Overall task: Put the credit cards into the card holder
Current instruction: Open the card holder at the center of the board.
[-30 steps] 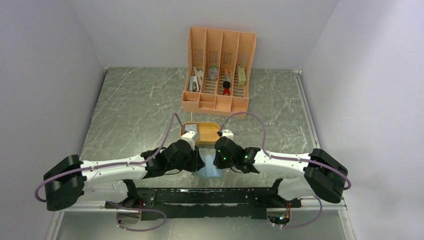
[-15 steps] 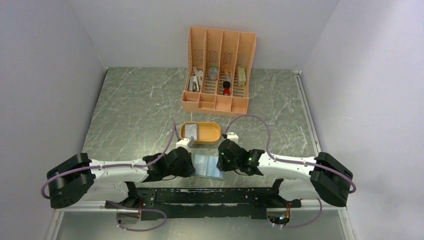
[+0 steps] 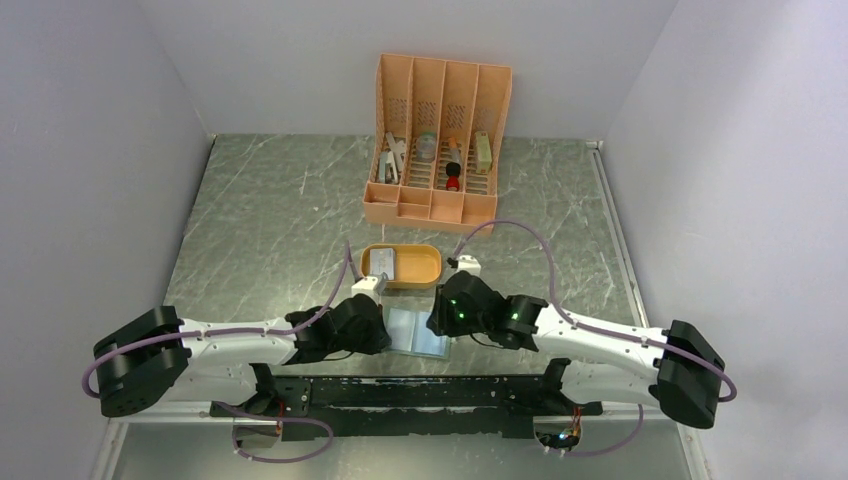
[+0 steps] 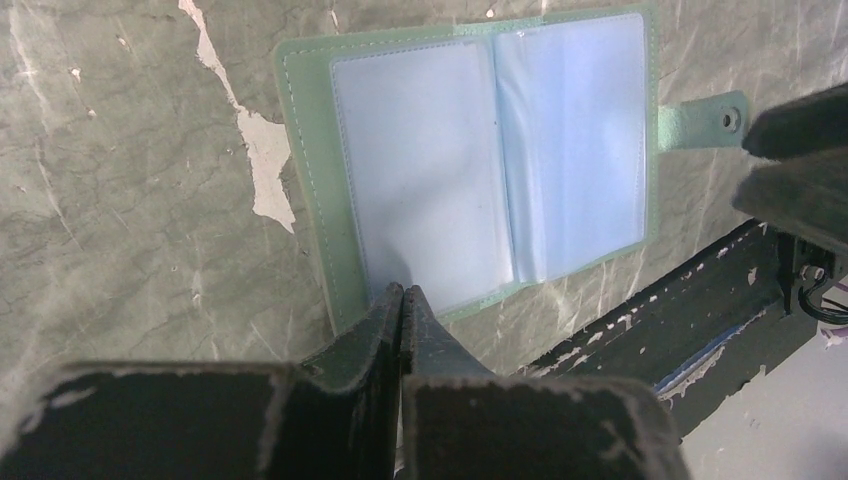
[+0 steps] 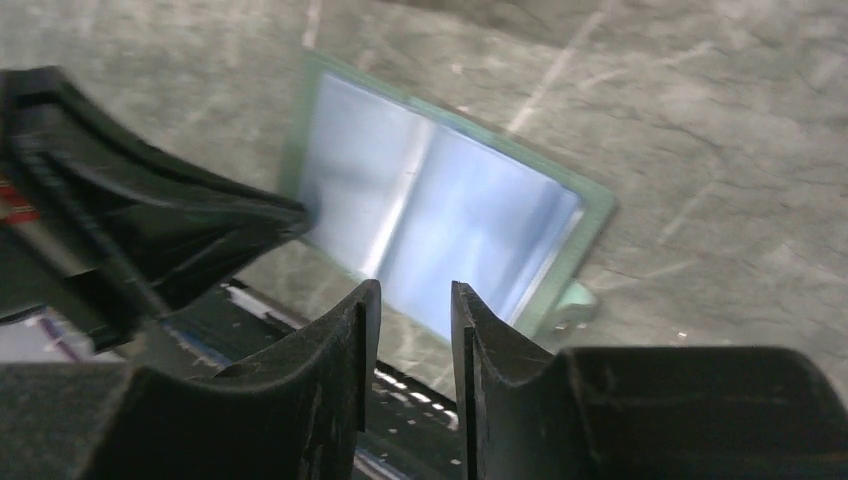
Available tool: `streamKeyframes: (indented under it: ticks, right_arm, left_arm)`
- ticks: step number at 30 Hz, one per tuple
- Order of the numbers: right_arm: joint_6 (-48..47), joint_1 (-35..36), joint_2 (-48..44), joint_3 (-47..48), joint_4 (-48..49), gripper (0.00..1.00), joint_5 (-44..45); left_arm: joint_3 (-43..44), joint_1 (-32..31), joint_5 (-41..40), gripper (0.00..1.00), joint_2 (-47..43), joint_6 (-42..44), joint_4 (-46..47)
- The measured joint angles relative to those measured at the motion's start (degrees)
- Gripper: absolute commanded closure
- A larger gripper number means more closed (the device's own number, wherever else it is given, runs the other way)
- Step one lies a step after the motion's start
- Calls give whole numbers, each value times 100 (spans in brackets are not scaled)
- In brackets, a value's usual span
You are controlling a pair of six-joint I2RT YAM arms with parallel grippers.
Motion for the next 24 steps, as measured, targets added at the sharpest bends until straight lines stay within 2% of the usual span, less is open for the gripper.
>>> streamKeyframes:
  ticks: [6,16,18,22,24]
  right_arm:
    - [-9,208,225,391,214,64,-260]
    - [260,225,973,66,752,58,-372]
    - [291,208,1045,22,798,53,-348]
    - [378,136,1113,-133,820,34,-225]
    - [409,131,1054,-140,868,31,-170]
  left_arm:
    - [2,0,-7,95,-13,-13,-2]
    - [2,0,-39,95,-188,-20,-28]
    - [2,0,-50,95,-223,-20,-33]
    - [2,0,-72,95,-243,-17,-42]
    - [2,0,-74,95,-243,-20,-42]
